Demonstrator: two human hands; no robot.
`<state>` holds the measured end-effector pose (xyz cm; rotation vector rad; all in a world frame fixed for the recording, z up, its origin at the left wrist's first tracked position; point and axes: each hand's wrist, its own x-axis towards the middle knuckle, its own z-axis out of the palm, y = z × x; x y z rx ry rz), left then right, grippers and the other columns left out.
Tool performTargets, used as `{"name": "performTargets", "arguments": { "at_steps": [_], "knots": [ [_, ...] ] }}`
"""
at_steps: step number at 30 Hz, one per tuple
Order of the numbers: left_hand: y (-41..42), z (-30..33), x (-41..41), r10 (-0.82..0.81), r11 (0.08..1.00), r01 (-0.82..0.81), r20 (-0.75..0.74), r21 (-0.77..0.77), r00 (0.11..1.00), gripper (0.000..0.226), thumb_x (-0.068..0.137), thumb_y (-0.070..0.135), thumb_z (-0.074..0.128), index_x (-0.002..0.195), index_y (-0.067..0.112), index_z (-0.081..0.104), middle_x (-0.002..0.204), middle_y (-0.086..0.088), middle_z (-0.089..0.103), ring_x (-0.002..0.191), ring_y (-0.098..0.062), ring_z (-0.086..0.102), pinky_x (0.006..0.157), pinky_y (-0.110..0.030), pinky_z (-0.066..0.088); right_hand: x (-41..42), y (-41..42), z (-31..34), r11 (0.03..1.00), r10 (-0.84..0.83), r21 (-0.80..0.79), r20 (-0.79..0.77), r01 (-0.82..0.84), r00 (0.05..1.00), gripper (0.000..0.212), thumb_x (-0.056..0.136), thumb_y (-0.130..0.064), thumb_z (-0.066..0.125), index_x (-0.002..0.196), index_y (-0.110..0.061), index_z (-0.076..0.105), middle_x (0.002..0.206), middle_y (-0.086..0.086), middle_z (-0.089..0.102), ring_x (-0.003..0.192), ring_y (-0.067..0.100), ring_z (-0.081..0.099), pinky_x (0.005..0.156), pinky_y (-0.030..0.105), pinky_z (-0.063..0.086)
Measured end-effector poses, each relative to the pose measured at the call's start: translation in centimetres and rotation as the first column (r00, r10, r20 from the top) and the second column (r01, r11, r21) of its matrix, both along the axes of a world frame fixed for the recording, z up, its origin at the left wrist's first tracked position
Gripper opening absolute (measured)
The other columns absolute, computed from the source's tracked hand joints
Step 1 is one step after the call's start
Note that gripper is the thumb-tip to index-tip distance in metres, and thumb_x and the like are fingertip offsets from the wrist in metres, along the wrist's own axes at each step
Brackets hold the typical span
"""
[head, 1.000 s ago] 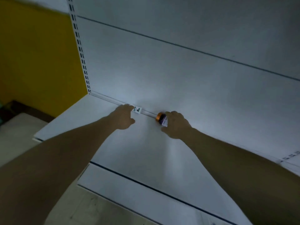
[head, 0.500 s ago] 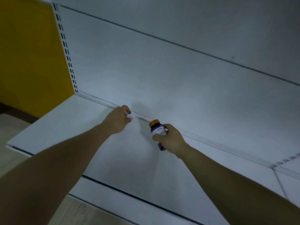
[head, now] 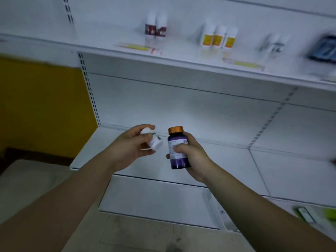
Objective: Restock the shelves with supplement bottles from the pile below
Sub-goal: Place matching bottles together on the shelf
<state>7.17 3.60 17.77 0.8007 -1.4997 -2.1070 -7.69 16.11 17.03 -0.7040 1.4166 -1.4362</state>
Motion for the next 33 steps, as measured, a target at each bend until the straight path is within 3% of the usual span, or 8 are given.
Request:
{"name": "performTargets", "arguments": {
  "at_steps": [3, 6, 12, 14, 19, 24, 33],
  "knots": [
    [3.4, 5.1, 0.1, -0.077, 0.995, 0.083, -0.108, 0.050, 0.991, 0.036, 0.094, 0.000, 0.045, 0.116, 0.023, 0.060, 0.114, -0.015, 0.061, 0.102, -0.036, 0.064, 0.074, -0.042, 0.057, 0.6, 3.7, 3.8, 0.997, -0.062, -0.040, -0.047, 0.060, 0.997, 0.043, 0.087, 0.001, 0.055, 0.125, -0.017, 0.047, 0.105, 0.008, 0.061, 0.081, 0.025, 0.065, 0.074, 0.035, 0.054],
    [6.7, 9.2, -0.9, -0.133, 0.989, 0.142, -0.166, 0.049, 0.977, 0.032, 0.094, -0.002, 0.040, 0.108, 0.020, 0.058, 0.112, -0.016, 0.064, 0.094, -0.034, 0.068, 0.067, -0.041, 0.058, 0.1, 7.2, 7.3, 0.982, -0.176, -0.085, -0.079, 0.169, 0.981, 0.035, 0.092, -0.008, 0.054, 0.125, -0.020, 0.048, 0.107, 0.008, 0.062, 0.081, 0.023, 0.065, 0.072, 0.033, 0.054],
    [13.2, 15.3, -5.6, -0.272, 0.960, 0.279, -0.280, -0.013, 0.921, 0.036, 0.092, -0.005, 0.034, 0.104, 0.016, 0.061, 0.096, -0.015, 0.064, 0.087, -0.030, 0.068, 0.068, -0.038, 0.059, -3.8, 14.0, 13.8, 0.905, -0.363, -0.245, -0.019, 0.348, 0.931, 0.025, 0.097, -0.030, 0.047, 0.119, -0.019, 0.052, 0.099, 0.009, 0.062, 0.076, 0.024, 0.064, 0.065, 0.032, 0.050],
    [15.7, 16.7, -8.0, -0.313, 0.950, 0.304, -0.287, -0.076, 0.905, 0.039, 0.090, -0.009, 0.036, 0.106, 0.017, 0.059, 0.096, -0.015, 0.062, 0.084, -0.027, 0.068, 0.066, -0.036, 0.059, -5.9, 16.6, 15.6, 0.873, -0.405, -0.288, 0.024, 0.394, 0.914, 0.022, 0.097, -0.036, 0.045, 0.111, -0.021, 0.054, 0.095, 0.009, 0.063, 0.074, 0.023, 0.064, 0.064, 0.032, 0.049],
    [22.8, 19.2, -15.5, -0.385, 0.921, 0.338, -0.303, -0.196, 0.872, 0.049, 0.088, -0.015, 0.041, 0.111, 0.025, 0.058, 0.106, -0.018, 0.064, 0.088, -0.031, 0.069, 0.071, -0.037, 0.059, -12.6, 24.2, 18.6, 0.831, -0.414, -0.360, 0.107, 0.423, 0.904, 0.042, 0.094, -0.041, 0.046, 0.124, -0.013, 0.053, 0.092, 0.011, 0.066, 0.071, 0.021, 0.067, 0.061, 0.032, 0.050],
    [29.4, 20.7, -23.1, -0.406, 0.908, 0.352, -0.269, -0.229, 0.873, 0.044, 0.088, -0.015, 0.040, 0.109, 0.017, 0.060, 0.114, -0.019, 0.063, 0.103, -0.036, 0.063, 0.078, -0.040, 0.058, -19.6, 31.3, 20.7, 0.804, -0.425, -0.408, 0.115, 0.433, 0.898, 0.033, 0.094, -0.032, 0.051, 0.120, -0.013, 0.052, 0.093, 0.012, 0.065, 0.076, 0.025, 0.067, 0.069, 0.039, 0.053],
    [33.1, 21.5, -31.0, -0.385, 0.897, 0.313, -0.206, -0.312, 0.900, 0.045, 0.086, -0.017, 0.044, 0.109, 0.019, 0.057, 0.107, -0.014, 0.065, 0.094, -0.029, 0.066, 0.078, -0.036, 0.058, -27.6, 34.6, 22.0, 0.802, -0.466, -0.360, 0.121, 0.476, 0.876, 0.030, 0.095, -0.032, 0.051, 0.118, -0.013, 0.054, 0.088, 0.010, 0.064, 0.075, 0.024, 0.064, 0.062, 0.034, 0.052]
  ]
}}
